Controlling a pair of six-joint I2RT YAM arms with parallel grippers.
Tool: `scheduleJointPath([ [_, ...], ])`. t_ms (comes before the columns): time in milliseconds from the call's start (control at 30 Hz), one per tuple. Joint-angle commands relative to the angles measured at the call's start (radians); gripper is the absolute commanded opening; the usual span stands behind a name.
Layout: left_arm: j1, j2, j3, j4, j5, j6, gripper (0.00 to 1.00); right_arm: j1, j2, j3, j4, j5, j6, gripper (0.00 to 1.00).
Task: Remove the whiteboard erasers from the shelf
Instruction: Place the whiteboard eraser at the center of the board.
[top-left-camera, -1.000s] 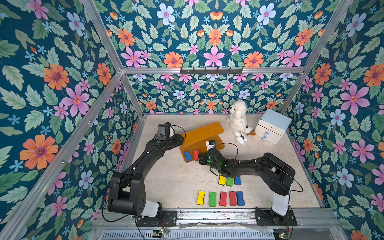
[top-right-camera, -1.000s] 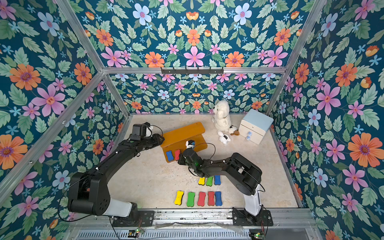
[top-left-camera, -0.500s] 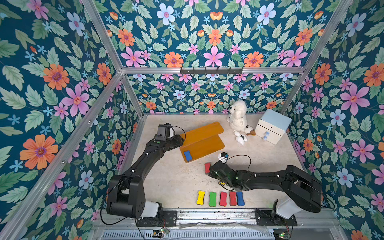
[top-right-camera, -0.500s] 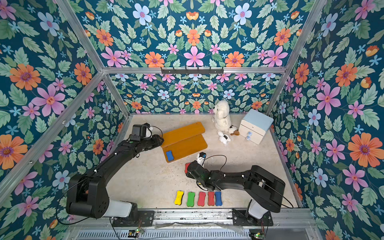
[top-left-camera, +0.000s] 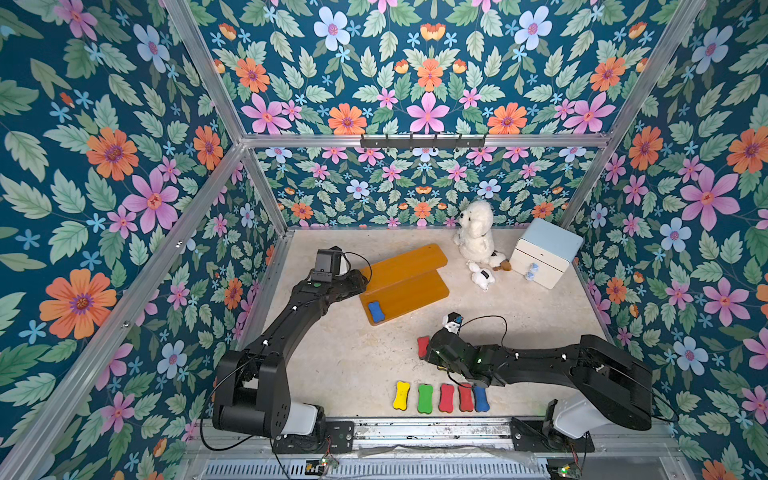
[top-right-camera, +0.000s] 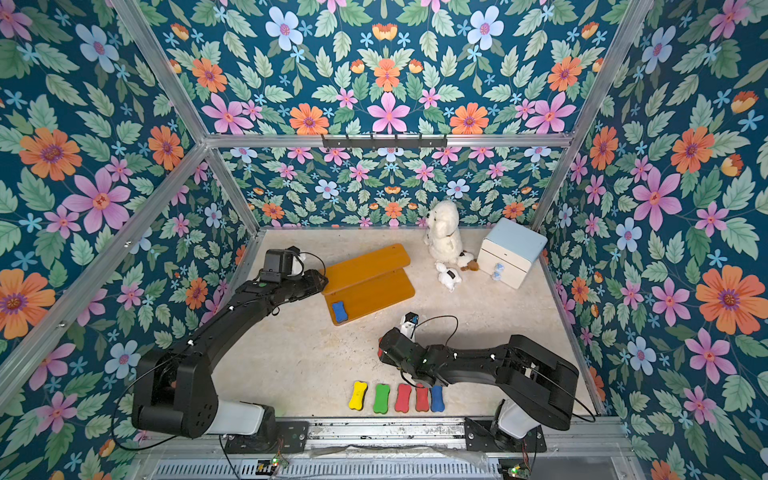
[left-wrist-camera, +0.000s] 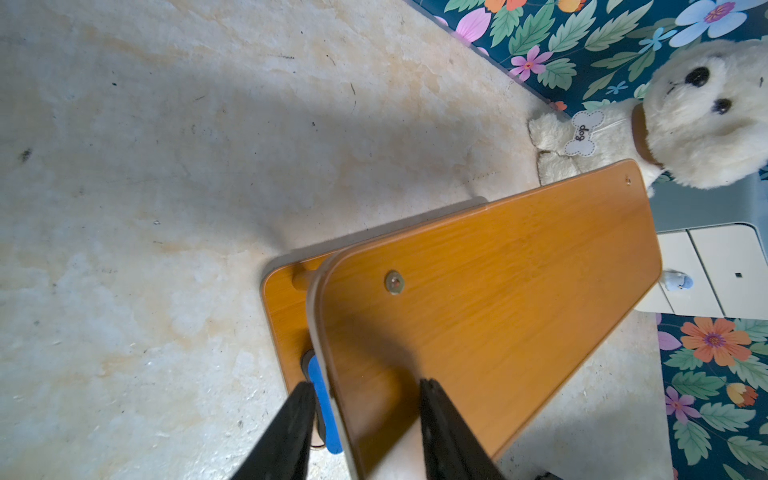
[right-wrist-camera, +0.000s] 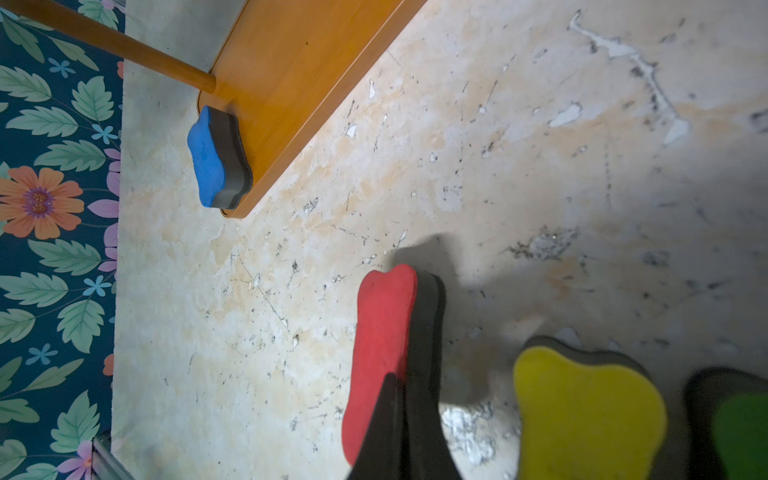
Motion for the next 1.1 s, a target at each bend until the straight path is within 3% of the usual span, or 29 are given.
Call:
scheduleJointPath([
  [0, 0.0, -0.004, 0.002, -0.011, -0.013, 0.006, 0.47, 0.003, -0.013, -0.013, -0.021, -0.02, -0.003, 0.0],
  [233, 0.001, 0.004, 0.005, -0.011, -0.014, 0.009, 0.47, 0.022, 0.002, -0.019, -0.018, -0.071, -0.002, 0.04],
  [867, 0.0, 0.002, 0.004, -0.014, -0.023, 0.01, 0.47, 0.046, -0.032, -0.017, -0.102, -0.057, 0.021, 0.1],
  [967, 0.0, 0.0, 0.003, -0.015, -0.025, 0.01, 0.47, 0.046, -0.04, -0.01, -0.126, -0.044, 0.015, 0.15],
  [1067, 0.0, -0.004, 0.001, -0.015, -0.027, 0.005, 0.47, 0.046, -0.061, -0.013, -0.122, -0.022, -0.003, 0.29],
])
